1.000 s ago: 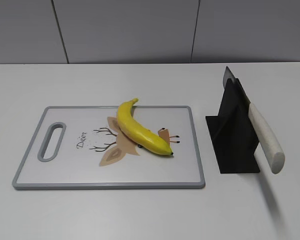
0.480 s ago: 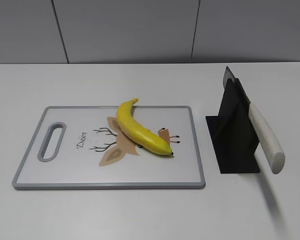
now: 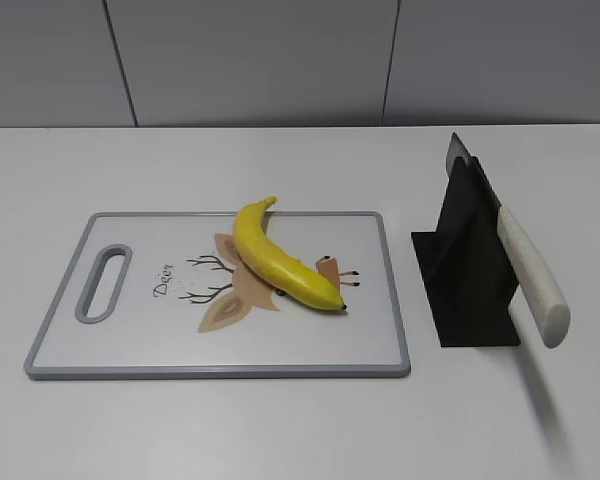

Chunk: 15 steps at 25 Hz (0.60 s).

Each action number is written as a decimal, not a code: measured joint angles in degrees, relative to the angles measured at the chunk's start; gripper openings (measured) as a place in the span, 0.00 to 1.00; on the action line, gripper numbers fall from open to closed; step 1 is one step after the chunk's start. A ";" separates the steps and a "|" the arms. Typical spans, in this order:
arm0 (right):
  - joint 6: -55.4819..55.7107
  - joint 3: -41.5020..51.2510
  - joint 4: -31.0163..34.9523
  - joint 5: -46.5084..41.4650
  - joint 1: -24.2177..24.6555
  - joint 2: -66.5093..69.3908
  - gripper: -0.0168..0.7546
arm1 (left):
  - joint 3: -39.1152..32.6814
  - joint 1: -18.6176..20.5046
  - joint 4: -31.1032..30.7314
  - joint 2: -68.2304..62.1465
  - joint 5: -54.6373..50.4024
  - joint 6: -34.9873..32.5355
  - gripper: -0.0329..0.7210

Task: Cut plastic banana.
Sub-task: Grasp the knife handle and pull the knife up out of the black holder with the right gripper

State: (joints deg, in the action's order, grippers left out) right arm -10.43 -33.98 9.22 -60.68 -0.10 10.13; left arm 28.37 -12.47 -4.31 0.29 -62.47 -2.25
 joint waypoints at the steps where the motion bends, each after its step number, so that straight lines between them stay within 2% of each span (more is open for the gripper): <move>1: 0.00 -1.39 -0.05 -0.05 0.00 2.62 0.77 | 0.00 0.00 0.00 0.00 0.00 0.00 0.80; 15: 1.64 -14.96 0.55 -4.75 0.00 28.09 0.77 | 0.00 0.00 0.00 0.00 0.00 0.00 0.80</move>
State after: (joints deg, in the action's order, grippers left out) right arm -8.79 -48.94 9.77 -65.42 -0.10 38.22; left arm 28.37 -12.47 -4.31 0.29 -62.47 -2.25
